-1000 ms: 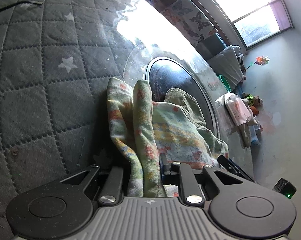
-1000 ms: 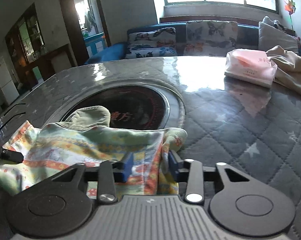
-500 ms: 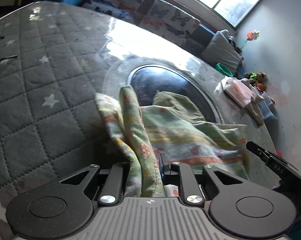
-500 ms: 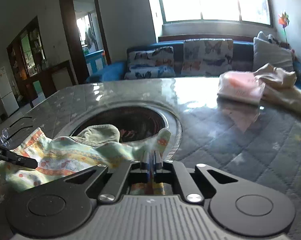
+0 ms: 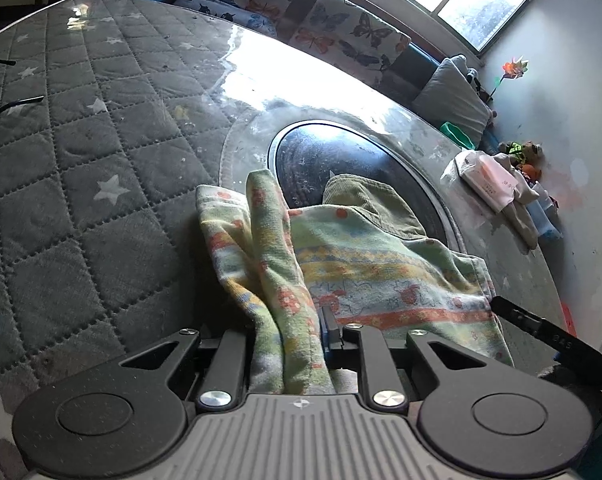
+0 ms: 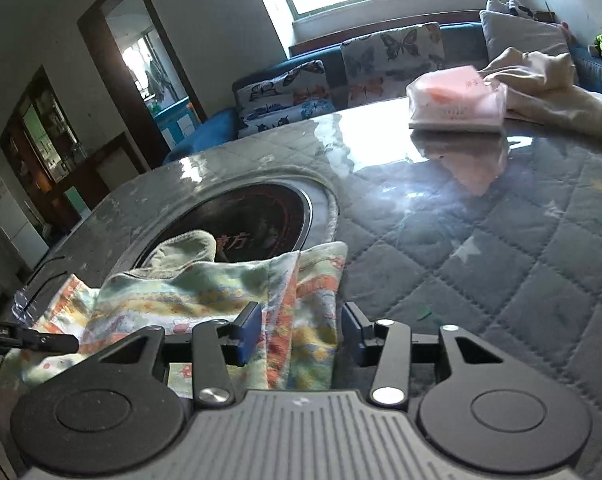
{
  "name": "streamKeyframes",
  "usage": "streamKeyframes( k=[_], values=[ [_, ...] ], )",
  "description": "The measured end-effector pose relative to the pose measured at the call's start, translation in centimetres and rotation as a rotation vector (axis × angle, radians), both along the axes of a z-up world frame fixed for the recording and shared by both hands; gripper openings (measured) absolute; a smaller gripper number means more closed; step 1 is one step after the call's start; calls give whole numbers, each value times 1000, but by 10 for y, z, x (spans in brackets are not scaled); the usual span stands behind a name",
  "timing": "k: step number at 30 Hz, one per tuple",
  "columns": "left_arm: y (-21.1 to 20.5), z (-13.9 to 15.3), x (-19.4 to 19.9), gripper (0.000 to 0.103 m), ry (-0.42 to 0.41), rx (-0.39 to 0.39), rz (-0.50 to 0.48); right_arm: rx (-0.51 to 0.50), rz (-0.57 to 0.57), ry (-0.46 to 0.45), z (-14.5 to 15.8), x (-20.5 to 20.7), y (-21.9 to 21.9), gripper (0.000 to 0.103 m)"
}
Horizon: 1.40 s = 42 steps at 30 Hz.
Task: Fold clothes
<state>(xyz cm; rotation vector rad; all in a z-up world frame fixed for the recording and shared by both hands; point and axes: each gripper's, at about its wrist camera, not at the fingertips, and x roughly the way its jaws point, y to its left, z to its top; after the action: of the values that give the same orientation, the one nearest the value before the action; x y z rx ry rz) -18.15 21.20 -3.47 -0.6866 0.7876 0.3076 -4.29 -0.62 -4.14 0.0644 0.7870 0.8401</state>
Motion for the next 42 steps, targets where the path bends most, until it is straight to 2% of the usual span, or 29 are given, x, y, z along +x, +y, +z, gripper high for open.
streamKeyframes(
  k=[6,7,11,13,22,28,35,42],
  values=[
    [1,0,0,19,1,1,-5,-6,36,-24,-3,-4,20,44],
    [1,0,0,19,2,4,-6,-8,52,-18,-2,-6,23,36],
    [-2,2,1,19,10,36,-13,-16,88,4,-2,-10,30,22],
    [-4,5,1,18,15,61,-18,-20,79,5,-1,-11,30,11],
    [-17,22,5,15,4,171,-66,4,78,-81,20,-29,25,8],
    [-27,43,16,14,-42,220,-126,2,67,-150,38,-41,14,8],
    [-56,58,49,13,-70,259,-236,-7,7,-222,60,-44,-15,7],
    [-98,72,97,13,-109,286,-350,-39,-104,-299,85,-37,-65,7]
  ],
)
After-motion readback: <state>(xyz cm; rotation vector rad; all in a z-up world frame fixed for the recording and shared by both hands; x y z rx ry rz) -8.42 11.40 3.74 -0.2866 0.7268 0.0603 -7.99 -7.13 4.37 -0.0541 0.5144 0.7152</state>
